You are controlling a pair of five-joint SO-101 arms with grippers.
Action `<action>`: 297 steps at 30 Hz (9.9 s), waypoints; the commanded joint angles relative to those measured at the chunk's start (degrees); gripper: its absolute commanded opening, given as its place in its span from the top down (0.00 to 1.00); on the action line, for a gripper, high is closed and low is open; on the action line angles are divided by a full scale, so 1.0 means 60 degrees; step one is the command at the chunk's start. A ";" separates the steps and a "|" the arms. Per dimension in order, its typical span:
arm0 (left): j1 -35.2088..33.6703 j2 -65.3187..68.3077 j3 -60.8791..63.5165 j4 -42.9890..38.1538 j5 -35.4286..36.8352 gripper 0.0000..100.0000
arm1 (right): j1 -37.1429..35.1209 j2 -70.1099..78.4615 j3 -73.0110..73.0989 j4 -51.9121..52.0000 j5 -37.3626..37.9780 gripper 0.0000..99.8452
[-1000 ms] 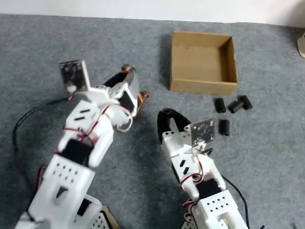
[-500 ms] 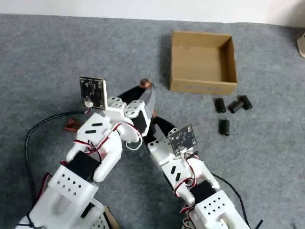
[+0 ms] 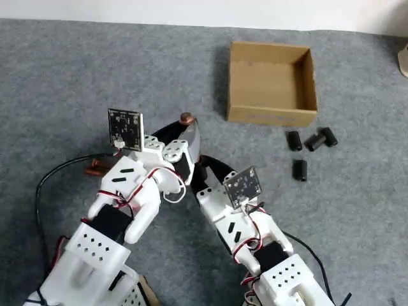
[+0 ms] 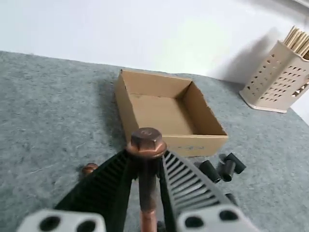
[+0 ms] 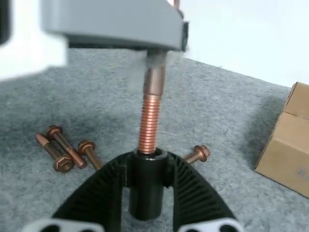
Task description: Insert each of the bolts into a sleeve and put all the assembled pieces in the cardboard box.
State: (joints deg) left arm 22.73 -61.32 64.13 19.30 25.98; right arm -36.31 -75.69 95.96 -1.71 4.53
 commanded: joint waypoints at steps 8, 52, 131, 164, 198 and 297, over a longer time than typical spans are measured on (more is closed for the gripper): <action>-0.0095 -0.0139 0.0081 -0.0410 -0.0044 0.99 | -0.0051 -0.0183 0.1150 -0.0418 0.0117 1.00; -0.1004 -0.0125 0.0549 0.0293 -0.0073 0.72 | 0.2908 -0.0125 0.1121 0.0520 0.0044 1.00; -0.1092 -0.0125 0.1429 0.0234 -0.0117 0.72 | 0.4242 2.0886 -2.6147 1.1436 -0.1363 0.84; -0.1062 -0.0110 0.1443 0.0234 -0.0117 0.72 | 0.6234 1.7253 -2.4007 1.7106 0.1670 0.96; -0.1048 -0.0110 0.1443 0.0234 -0.0117 0.72 | 0.7421 1.9348 -2.1897 1.5260 0.3370 0.87; -0.3656 -0.0227 0.1311 0.4542 -0.0117 0.98 | 0.3509 0.6308 -1.0410 1.2168 0.0718 0.99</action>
State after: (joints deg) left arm -0.31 -61.41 72.48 46.29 25.80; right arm -14.51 -32.35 32.04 73.36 9.36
